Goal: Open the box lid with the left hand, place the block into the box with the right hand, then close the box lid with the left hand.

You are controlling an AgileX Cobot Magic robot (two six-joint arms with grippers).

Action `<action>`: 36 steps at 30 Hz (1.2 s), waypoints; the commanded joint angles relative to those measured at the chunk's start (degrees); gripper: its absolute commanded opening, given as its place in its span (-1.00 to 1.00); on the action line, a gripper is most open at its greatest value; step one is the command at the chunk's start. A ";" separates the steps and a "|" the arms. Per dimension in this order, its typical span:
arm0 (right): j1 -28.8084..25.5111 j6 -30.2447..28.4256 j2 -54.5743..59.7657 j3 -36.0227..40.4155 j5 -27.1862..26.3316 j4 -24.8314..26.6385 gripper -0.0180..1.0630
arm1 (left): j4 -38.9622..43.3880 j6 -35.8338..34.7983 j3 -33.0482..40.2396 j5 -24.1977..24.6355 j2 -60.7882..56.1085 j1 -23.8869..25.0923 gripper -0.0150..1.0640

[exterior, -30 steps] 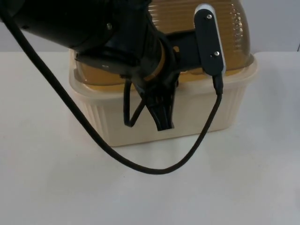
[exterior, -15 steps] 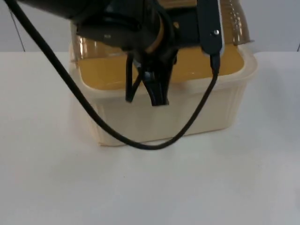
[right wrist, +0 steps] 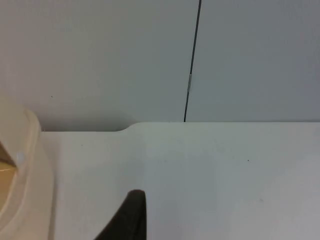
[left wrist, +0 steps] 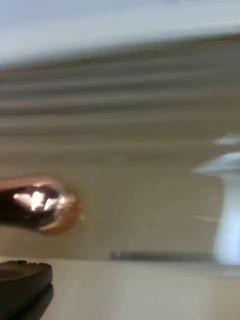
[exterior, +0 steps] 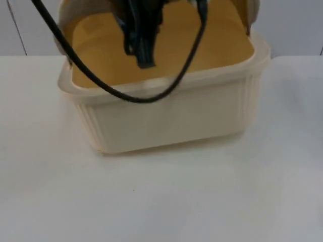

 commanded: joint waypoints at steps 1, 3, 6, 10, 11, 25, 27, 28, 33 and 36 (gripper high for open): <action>-0.14 -0.47 -0.21 -0.31 0.05 -0.09 0.98 | -4.14 3.32 -1.73 3.56 -0.53 1.46 -0.98; -0.14 -0.47 -0.21 -0.31 0.05 -0.09 0.98 | -5.98 3.98 -2.60 4.07 -0.53 1.98 -0.98; -0.14 -0.47 -0.21 -0.31 -0.09 -0.09 0.98 | -6.50 3.98 -2.60 4.07 -0.41 1.87 -0.98; -0.14 -0.47 -0.21 -0.31 -0.09 -0.09 0.98 | -6.62 3.98 -2.60 3.17 -0.41 1.87 -0.98; -0.14 -0.47 -0.21 -0.31 -0.09 -0.09 0.98 | -6.62 3.98 -2.60 3.17 -0.41 1.87 -0.98; -0.14 -0.47 -0.21 -0.31 -0.09 -0.09 0.98 | -46.11 28.35 -2.60 20.84 -7.56 1.87 -0.98; -0.14 -0.47 -0.21 -0.31 -0.09 -0.09 0.98 | -55.92 32.87 -2.60 21.33 -10.35 1.87 -0.98; -0.14 -0.47 -0.21 -0.31 -0.09 -0.09 0.98 | -55.92 32.87 -2.60 21.33 -10.35 1.87 -0.98; -0.14 -0.47 -0.21 -0.31 -0.09 0.26 0.98 | -69.58 38.90 -2.60 13.90 -17.33 2.17 -0.98; -0.14 -0.47 -0.21 -0.31 0.12 0.27 0.98 | -76.13 38.91 -2.60 8.25 -20.13 3.70 -0.98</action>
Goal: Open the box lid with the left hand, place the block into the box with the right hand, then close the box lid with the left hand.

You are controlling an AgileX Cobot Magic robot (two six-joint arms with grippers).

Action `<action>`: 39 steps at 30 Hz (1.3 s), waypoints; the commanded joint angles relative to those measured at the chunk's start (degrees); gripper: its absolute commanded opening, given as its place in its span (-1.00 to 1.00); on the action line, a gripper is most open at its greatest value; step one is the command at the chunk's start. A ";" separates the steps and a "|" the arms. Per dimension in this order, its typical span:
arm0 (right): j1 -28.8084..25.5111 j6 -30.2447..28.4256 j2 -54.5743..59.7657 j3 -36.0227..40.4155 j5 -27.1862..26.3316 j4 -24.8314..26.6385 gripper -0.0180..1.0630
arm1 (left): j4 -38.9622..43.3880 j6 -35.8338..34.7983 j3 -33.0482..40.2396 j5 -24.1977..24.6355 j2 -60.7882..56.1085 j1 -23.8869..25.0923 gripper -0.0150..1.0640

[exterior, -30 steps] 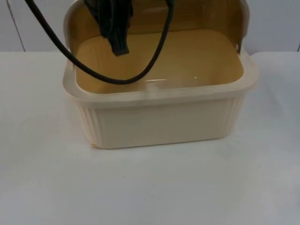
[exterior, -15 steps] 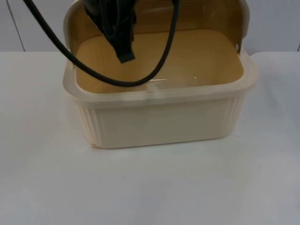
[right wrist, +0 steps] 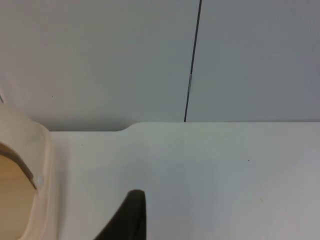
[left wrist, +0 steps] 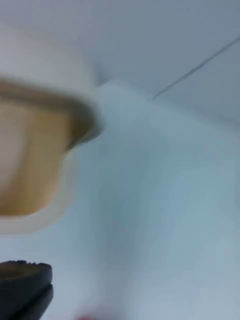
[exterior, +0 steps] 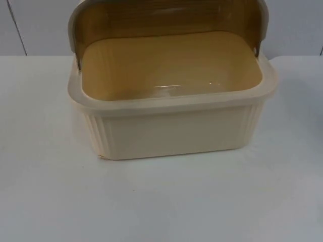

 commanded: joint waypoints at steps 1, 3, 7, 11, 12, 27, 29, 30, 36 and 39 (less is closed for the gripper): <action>-0.14 -0.47 -0.21 -0.31 0.26 0.27 0.98 | -7.92 0.64 -0.27 -6.62 -3.01 2.19 -0.98; -0.14 -0.47 -0.21 -0.31 0.67 0.27 0.98 | -13.23 -0.79 -0.27 -11.95 -5.20 6.42 -0.98; -0.14 -0.47 -0.21 -0.31 1.12 0.27 0.98 | -15.58 -9.78 -0.27 -16.75 -8.47 14.40 -0.98; -0.14 -0.47 -0.21 -0.31 1.12 0.27 0.98 | -13.64 -18.21 -0.27 -16.97 -11.31 23.57 -0.98; -0.14 -0.47 -0.21 -0.31 1.12 0.27 0.98 | -12.29 -21.56 -0.03 -16.97 -12.19 26.74 -0.98; -0.14 -0.47 -0.21 -0.31 1.12 0.27 0.98 | 16.14 -42.89 18.81 -20.16 -19.85 44.77 -0.98; -0.14 -0.26 -0.21 -0.31 1.02 0.27 0.98 | 17.40 -42.89 21.73 -20.01 -20.75 44.77 -0.98; -0.14 -0.26 -0.21 -0.31 1.02 0.27 0.98 | 17.67 -42.89 22.98 -20.48 -21.15 44.77 -0.98; -0.14 -0.26 -0.21 -0.31 1.02 0.27 0.98 | 17.74 -42.89 25.70 -17.53 -21.41 42.66 -0.98; -0.14 -0.26 -0.21 -0.31 1.14 0.27 0.98 | 17.96 -42.89 25.70 -15.56 -21.41 40.67 -0.98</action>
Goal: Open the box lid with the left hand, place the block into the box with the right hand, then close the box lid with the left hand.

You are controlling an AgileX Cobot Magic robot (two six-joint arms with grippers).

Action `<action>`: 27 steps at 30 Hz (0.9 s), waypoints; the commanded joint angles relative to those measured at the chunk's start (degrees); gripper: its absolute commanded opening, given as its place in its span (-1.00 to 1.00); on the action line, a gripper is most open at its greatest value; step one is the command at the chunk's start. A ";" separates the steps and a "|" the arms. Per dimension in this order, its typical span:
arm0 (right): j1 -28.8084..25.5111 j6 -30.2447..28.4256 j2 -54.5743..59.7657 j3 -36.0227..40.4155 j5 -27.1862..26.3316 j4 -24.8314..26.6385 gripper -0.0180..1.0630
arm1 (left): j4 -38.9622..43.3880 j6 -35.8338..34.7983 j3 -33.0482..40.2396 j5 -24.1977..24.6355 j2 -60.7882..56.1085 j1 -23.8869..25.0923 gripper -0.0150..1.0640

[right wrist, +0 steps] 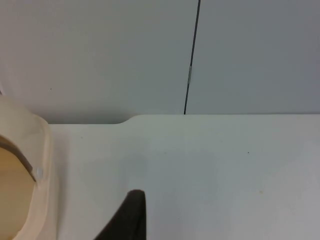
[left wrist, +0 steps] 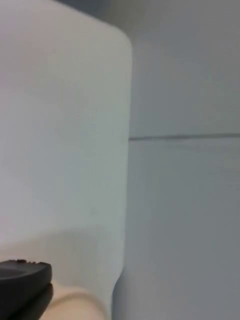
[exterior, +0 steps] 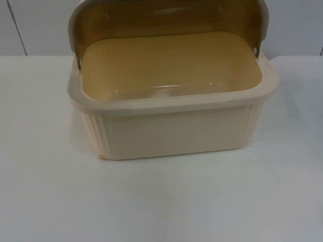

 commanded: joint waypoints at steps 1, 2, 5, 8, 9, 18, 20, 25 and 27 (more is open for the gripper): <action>-0.14 -0.26 -0.21 -0.31 -0.10 0.26 0.98 | 0.73 -0.44 0.27 2.19 -0.42 -2.08 -0.98; -0.14 -0.26 -0.21 -0.31 -0.10 0.75 0.98 | 0.93 -0.44 0.27 2.98 -0.42 -3.45 -0.98; -0.14 -0.26 -0.21 -0.31 -0.10 1.70 0.98 | 0.95 -0.44 0.27 2.58 -0.42 -5.59 -0.98; -0.14 -0.37 -0.21 -0.31 0.11 1.71 0.98 | -0.47 -0.44 0.27 0.51 -0.42 -7.29 -0.98; -0.14 -0.49 -0.21 -0.31 0.11 1.71 0.98 | -0.36 -0.44 0.27 0.39 -0.42 -7.41 -0.98; -0.14 -0.75 -0.21 -0.31 0.34 1.71 0.98 | 1.74 -0.44 0.27 0.11 -0.50 -7.41 -0.97; -0.14 -0.75 -0.21 -0.31 0.13 1.71 0.98 | 2.39 -0.44 0.27 -0.13 -0.50 -7.41 -0.85; -0.14 -0.75 -0.21 -0.31 -0.33 1.71 0.98 | 0.72 -1.99 0.27 -0.44 -0.27 -7.41 0.75; -0.14 -0.75 -0.21 -0.31 -0.33 1.71 0.98 | 0.44 -2.85 0.27 -0.56 -0.27 -7.41 0.93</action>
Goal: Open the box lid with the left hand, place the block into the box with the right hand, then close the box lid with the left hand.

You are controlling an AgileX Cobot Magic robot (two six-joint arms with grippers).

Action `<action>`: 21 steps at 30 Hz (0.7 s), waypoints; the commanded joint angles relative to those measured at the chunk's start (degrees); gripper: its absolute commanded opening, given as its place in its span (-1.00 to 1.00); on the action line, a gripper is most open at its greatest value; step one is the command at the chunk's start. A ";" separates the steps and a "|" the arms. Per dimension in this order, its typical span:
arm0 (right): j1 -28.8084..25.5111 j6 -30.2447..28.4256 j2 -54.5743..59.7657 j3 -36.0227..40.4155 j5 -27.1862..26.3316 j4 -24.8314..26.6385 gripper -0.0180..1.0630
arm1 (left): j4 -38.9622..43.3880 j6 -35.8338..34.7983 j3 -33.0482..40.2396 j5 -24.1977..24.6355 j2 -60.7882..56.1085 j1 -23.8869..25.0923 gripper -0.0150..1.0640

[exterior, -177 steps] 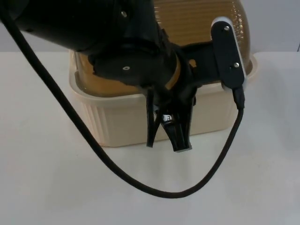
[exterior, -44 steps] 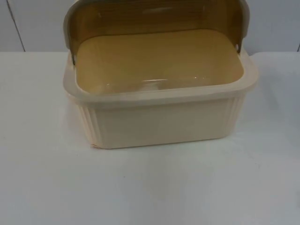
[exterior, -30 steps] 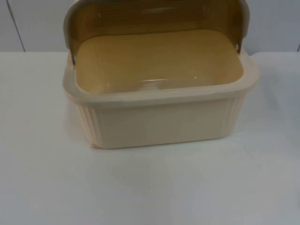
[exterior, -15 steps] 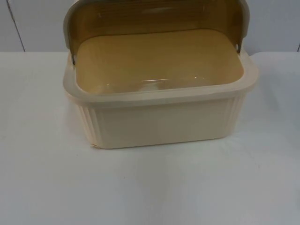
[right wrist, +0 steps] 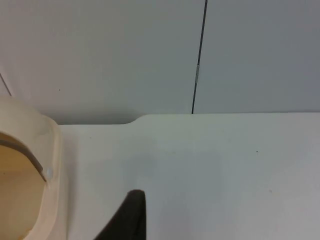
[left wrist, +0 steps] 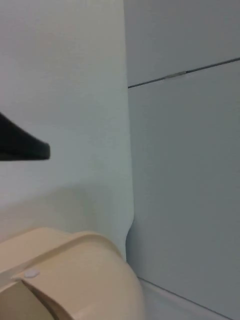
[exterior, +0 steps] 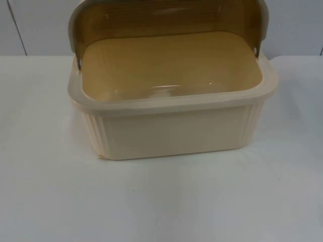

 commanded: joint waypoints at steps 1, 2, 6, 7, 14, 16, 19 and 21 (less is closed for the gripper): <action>-0.14 -0.52 -0.21 -0.31 -0.38 0.11 0.98 | -0.87 -0.99 0.19 -0.81 -0.38 -0.26 0.92; -0.14 -0.52 -0.21 -0.31 -0.38 0.11 0.98 | -1.89 -1.14 0.19 -0.81 -0.38 -0.26 0.92; -0.14 -0.52 -0.21 -0.31 -0.38 0.11 0.98 | -2.63 -1.14 0.19 -0.81 -0.38 -0.26 0.91; -0.14 -0.52 -0.21 -0.31 -0.38 0.11 0.98 | -2.62 -1.14 0.19 -1.06 -0.38 -0.26 0.91; -0.14 -1.33 -0.21 -0.31 -0.14 -0.13 0.98 | -4.34 -1.14 0.19 -2.83 -0.38 -0.26 0.91; -0.14 -1.46 -0.21 -0.31 -0.14 -0.13 0.98 | -4.64 -1.14 0.19 -2.85 -0.38 -0.26 0.91; -0.14 -5.92 -0.21 -0.31 -1.73 -0.36 0.98 | -4.76 -1.14 0.19 -2.85 -0.38 -0.26 0.91; -0.14 -6.09 -0.21 -0.31 -2.62 -0.36 0.98 | -4.79 -1.14 0.19 -2.85 -0.38 -0.26 0.91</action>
